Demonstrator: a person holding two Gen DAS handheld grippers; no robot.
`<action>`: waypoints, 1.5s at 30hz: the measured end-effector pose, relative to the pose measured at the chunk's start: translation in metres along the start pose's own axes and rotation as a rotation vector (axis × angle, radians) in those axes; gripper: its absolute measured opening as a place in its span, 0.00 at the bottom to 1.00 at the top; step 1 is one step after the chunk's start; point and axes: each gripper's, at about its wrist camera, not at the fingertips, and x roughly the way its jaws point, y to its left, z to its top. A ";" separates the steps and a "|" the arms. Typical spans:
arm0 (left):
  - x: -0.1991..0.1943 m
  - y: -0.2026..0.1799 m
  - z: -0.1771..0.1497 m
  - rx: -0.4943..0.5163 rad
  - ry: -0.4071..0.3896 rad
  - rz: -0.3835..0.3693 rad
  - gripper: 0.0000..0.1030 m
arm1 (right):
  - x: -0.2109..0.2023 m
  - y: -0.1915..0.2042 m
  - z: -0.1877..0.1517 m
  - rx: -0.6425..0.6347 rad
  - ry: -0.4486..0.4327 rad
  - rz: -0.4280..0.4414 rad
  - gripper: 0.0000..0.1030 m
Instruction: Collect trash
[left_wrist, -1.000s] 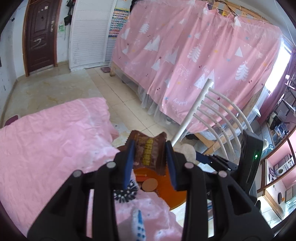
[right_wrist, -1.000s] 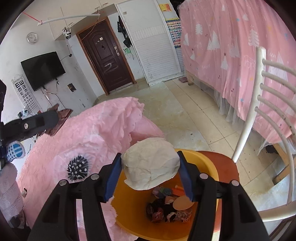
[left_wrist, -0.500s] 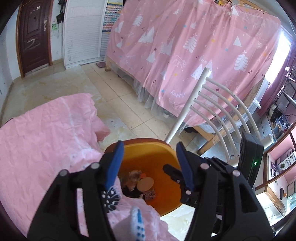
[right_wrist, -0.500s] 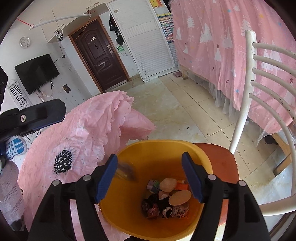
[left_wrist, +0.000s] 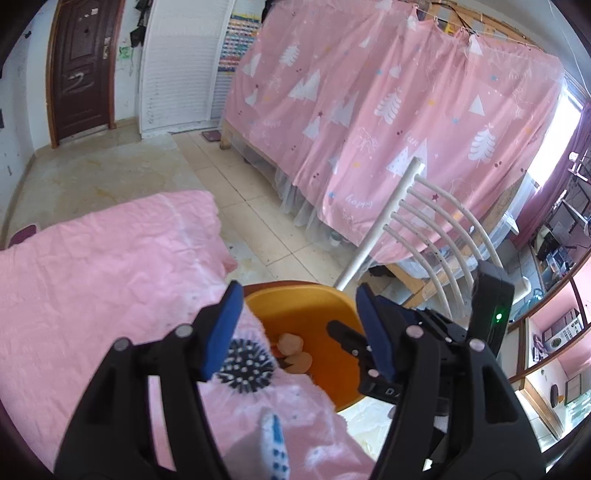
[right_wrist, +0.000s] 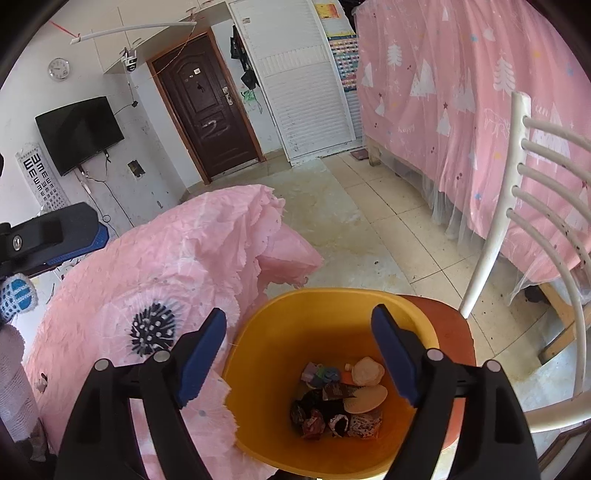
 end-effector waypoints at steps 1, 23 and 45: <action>-0.004 0.002 -0.001 0.000 -0.005 0.005 0.59 | -0.001 0.004 0.002 -0.002 -0.004 0.004 0.74; -0.132 0.132 -0.047 -0.105 -0.210 0.308 0.67 | 0.007 0.169 0.031 -0.191 -0.038 0.083 0.89; -0.220 0.220 -0.093 -0.239 -0.310 0.478 0.86 | 0.021 0.292 0.018 -0.347 -0.053 0.189 0.89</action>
